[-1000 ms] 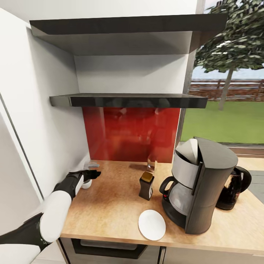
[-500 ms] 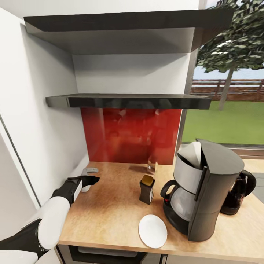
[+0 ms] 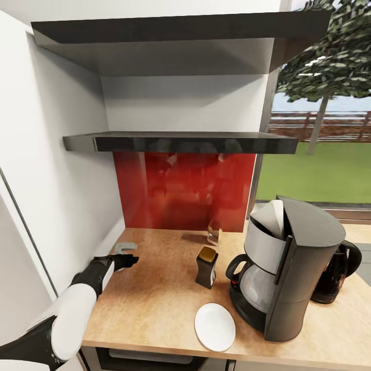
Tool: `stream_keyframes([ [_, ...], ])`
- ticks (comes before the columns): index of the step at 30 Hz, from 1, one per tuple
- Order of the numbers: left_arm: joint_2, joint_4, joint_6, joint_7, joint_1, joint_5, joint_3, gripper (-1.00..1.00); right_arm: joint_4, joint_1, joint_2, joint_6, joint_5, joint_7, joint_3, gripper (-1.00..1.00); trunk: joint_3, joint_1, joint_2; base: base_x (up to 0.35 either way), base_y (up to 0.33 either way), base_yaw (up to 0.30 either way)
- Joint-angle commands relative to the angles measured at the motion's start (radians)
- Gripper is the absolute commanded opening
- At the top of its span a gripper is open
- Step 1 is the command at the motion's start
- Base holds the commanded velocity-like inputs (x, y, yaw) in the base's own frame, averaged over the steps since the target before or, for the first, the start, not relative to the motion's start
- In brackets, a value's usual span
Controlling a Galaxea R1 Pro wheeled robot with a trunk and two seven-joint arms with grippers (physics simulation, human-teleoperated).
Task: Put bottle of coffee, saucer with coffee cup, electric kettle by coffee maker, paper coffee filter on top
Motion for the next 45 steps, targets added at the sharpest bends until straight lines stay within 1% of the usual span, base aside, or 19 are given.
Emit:
stream_keyframes([
  [1, 0.001, -0.002, 0.005, -0.008, 0.000, -0.010, 0.008, 1.00, -0.002, 0.000, -0.001, 0.004, -0.010, 0.002, 0.008, 1.00, 0.000, 0.000, -0.001, 0.000, 0.000, 0.000],
  [9, 0.005, -0.002, 0.005, -0.008, 0.001, -0.010, 0.007, 1.00, -0.001, 0.000, -0.001, 0.005, -0.008, 0.003, 0.009, 1.00, 0.000, 0.000, -0.001, 0.000, 0.000, 0.000],
  [11, 0.005, -0.002, 0.005, -0.008, 0.001, -0.010, 0.007, 1.00, -0.001, 0.000, 0.000, 0.005, 0.000, 0.003, 0.009, 1.00, 0.000, 0.000, -0.001, 0.000, 0.000, 0.000],
  [13, 0.005, -0.002, 0.005, -0.007, 0.001, -0.011, 0.008, 1.00, -0.001, 0.001, 0.001, 0.005, 0.017, 0.003, 0.009, 1.00, 0.000, 0.000, -0.001, 0.000, 0.000, 0.000],
  [15, 0.006, -0.001, 0.005, -0.006, 0.001, -0.011, 0.007, 1.00, -0.002, 0.000, 0.002, 0.003, 0.074, 0.003, 0.009, 1.00, 0.000, 0.000, -0.001, 0.113, 0.000, 0.000],
  [17, 0.006, -0.001, 0.005, -0.006, 0.002, -0.011, 0.008, 1.00, -0.002, 0.000, 0.002, 0.001, 0.106, 0.003, 0.009, 1.00, 0.000, 0.000, -0.001, 0.180, 0.000, 0.000],
  [20, 0.009, -0.001, 0.005, -0.006, 0.007, -0.010, 0.008, 1.00, -0.002, 0.000, 0.002, 0.000, 0.118, 0.003, 0.008, 1.00, 0.000, 0.000, -0.001, 0.083, 0.000, 0.000],
  [30, 0.015, -0.001, 0.005, -0.006, 0.014, -0.010, 0.008, 1.00, -0.002, 0.001, 0.002, -0.001, 0.122, 0.003, 0.007, 1.00, 0.000, 0.000, -0.001, 0.007, 0.000, 0.000],
  [42, 0.014, 0.008, 0.005, -0.006, 0.017, -0.009, 0.007, 1.00, -0.002, 0.001, 0.002, 0.001, 0.122, 0.003, 0.007, 1.00, 0.000, 0.000, -0.001, 0.000, 0.000, 0.000],
  [45, 0.013, 0.004, 0.005, -0.006, 0.025, -0.008, 0.007, 1.00, -0.002, 0.001, 0.002, 0.001, 0.122, 0.003, 0.007, 1.00, 0.000, 0.000, -0.001, 0.000, 0.000, 0.000],
])
